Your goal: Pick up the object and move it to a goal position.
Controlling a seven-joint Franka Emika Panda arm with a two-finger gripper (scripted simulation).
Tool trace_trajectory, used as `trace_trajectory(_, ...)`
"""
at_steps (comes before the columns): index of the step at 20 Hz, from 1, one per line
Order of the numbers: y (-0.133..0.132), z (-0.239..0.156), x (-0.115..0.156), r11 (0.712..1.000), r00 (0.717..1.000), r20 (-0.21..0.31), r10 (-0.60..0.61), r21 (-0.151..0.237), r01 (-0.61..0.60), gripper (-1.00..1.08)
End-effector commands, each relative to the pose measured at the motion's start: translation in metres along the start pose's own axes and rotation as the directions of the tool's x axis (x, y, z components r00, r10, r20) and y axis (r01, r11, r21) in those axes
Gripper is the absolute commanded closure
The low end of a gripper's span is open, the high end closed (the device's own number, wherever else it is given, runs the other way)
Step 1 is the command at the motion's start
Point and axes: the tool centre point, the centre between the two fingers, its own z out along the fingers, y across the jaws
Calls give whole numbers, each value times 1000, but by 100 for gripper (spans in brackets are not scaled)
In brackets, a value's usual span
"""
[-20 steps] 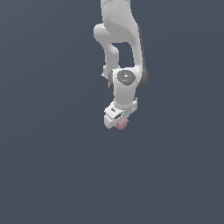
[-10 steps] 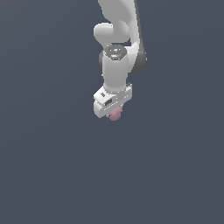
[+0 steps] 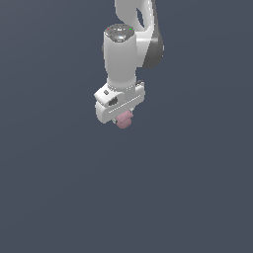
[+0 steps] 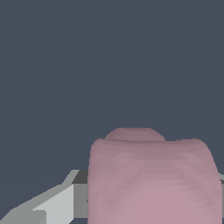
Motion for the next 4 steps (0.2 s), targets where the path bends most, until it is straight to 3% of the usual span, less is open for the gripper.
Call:
trace_trajectory(1, 2, -6, -2, 1000, 1000, 1, 0, 1, 0, 108)
trace_trajectory(4, 4, -8, -2, 1000, 1000, 2, 0, 0, 0, 108)
